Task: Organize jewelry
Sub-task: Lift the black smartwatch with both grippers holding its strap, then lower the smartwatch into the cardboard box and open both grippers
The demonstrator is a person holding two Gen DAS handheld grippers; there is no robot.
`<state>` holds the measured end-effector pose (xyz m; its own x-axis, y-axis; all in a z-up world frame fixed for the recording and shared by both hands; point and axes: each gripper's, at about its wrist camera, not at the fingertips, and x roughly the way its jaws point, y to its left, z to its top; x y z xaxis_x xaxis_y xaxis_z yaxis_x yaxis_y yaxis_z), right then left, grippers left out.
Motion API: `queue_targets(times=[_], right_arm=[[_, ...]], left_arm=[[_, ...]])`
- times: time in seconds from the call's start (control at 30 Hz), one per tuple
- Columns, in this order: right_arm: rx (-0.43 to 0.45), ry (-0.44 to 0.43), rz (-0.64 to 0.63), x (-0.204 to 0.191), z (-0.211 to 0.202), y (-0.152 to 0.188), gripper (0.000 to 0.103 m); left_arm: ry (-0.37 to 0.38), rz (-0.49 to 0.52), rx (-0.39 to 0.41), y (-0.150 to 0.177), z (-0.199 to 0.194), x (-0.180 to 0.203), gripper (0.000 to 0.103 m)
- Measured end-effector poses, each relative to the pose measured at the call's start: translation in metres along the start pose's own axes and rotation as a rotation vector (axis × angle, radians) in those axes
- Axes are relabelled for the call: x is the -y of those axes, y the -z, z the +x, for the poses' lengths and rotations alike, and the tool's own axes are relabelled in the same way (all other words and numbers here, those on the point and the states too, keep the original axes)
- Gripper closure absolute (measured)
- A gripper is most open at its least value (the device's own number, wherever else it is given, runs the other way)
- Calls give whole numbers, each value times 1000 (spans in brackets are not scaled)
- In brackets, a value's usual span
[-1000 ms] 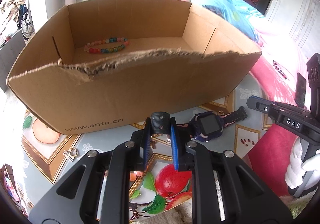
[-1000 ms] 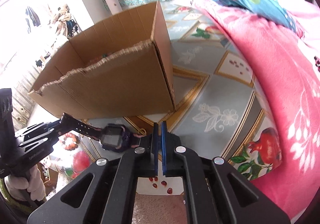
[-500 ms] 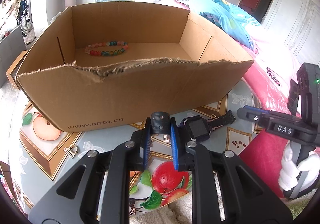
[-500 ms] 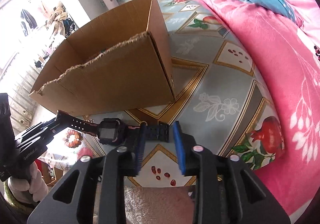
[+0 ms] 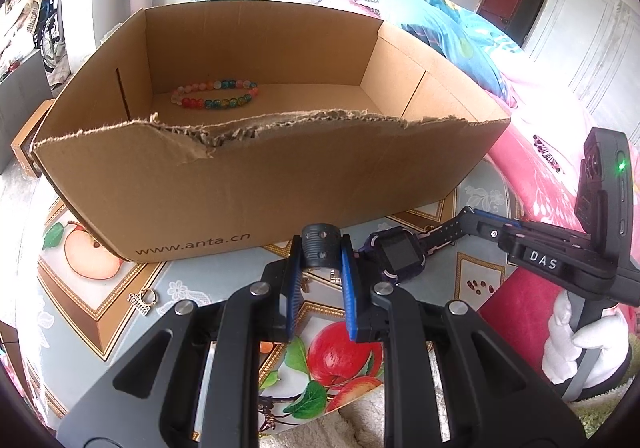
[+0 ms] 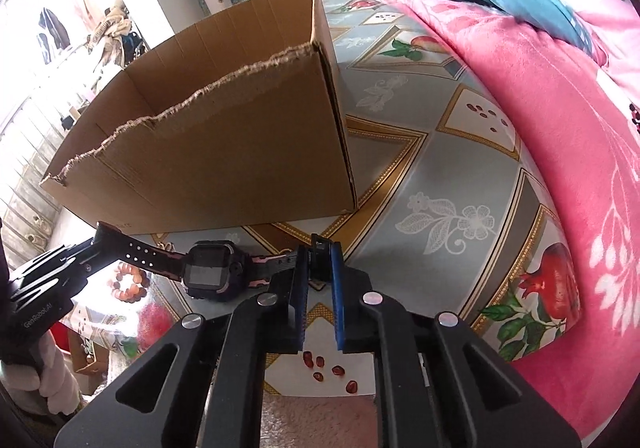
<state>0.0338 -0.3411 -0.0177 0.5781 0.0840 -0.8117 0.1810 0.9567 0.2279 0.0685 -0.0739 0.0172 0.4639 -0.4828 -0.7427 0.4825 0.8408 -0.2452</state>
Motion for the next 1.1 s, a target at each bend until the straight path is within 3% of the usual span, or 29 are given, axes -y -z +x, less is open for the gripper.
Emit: queue_targets(times=[0.57,0.8,1.0,1.1], right_arm=[[171,-81,-74,-32,-81,-21,99],[249,-121,-138,-49,-111,-51,99],[195,-189,-135,-55,-92,-110,99],[139,-209,-143,-62,-65,-139,99]], left_arm=[[64,13,121,-11,-60,4,86],[104,25,202,-38,-101,6,86],[83,-7,221,-86,-106,-10,86],[67,-27,177,-114,-86,-20,86]])
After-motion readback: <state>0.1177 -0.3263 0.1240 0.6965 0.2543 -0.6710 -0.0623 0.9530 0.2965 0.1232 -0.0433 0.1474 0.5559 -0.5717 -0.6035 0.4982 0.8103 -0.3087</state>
